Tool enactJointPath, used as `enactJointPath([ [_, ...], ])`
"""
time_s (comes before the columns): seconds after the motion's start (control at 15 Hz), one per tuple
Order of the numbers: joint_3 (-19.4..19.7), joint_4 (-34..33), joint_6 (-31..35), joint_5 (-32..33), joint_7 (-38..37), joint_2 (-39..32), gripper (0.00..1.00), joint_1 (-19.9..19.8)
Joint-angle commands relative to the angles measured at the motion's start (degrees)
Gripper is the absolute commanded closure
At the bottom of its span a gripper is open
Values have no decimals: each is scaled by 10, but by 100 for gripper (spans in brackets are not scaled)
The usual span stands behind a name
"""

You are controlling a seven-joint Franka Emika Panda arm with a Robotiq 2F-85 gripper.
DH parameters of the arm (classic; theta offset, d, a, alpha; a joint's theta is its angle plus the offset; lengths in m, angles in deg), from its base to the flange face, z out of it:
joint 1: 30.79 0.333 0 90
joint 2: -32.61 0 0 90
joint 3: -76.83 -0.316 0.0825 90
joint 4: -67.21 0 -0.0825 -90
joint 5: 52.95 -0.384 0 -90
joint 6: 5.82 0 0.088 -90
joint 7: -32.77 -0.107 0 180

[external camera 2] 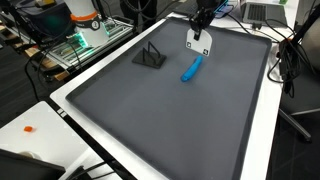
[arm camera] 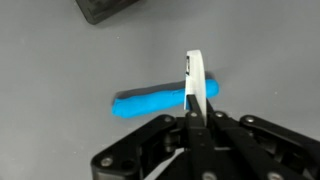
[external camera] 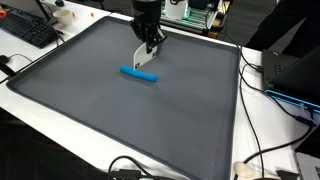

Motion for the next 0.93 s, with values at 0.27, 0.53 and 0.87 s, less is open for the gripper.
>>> enactJointPath([
  [0.27,19,-99,-59,18,105,-88,99,27],
  [0.53,23,-125,-74,18,130,-111,99,33],
  [0.87,22,-135,-76,8,150,-125,99,31],
])
